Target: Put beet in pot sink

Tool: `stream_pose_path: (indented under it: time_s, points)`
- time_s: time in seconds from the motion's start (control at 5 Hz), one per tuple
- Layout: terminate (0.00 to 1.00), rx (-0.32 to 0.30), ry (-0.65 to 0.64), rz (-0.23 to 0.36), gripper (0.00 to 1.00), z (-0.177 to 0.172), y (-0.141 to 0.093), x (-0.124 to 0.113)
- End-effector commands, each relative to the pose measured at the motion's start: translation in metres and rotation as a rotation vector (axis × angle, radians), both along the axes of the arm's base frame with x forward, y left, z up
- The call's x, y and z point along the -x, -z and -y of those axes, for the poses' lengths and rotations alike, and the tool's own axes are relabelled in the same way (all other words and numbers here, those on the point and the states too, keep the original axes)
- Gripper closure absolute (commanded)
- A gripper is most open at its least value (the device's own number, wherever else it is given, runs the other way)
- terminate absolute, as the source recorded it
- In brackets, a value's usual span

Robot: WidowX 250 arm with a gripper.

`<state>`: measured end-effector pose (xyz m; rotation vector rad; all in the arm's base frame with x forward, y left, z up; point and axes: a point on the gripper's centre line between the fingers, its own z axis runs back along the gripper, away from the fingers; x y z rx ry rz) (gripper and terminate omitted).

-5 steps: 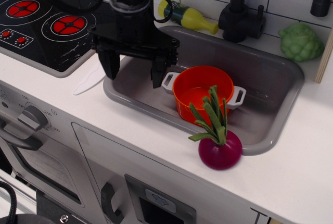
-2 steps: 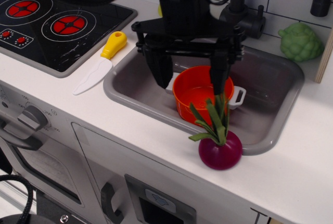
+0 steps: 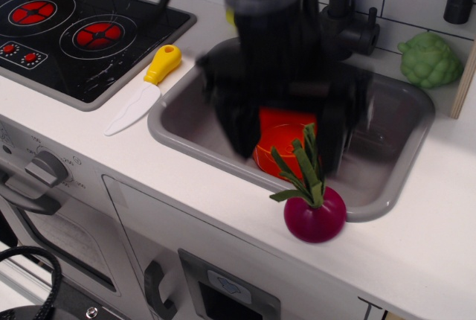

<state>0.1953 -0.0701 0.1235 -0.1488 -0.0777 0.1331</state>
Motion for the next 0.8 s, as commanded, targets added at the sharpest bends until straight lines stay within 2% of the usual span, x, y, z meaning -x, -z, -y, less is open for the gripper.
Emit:
stream_pose_path:
  time_s: [0.0, 0.2, 0.4, 0.6]
  points:
    - [0.0, -0.074, -0.006, 0.075, 0.0, 0.0, 0.017, 0.002]
    - [0.0, -0.062, -0.032, 0.115, 0.0, 0.0, 0.013, -0.005]
    - [0.0, -0.051, -0.06, 0.128, 1.0, -0.001, 0.011, -0.016]
    - [0.0, -0.064, -0.062, 0.136, 1.0, -0.001, 0.016, -0.02]
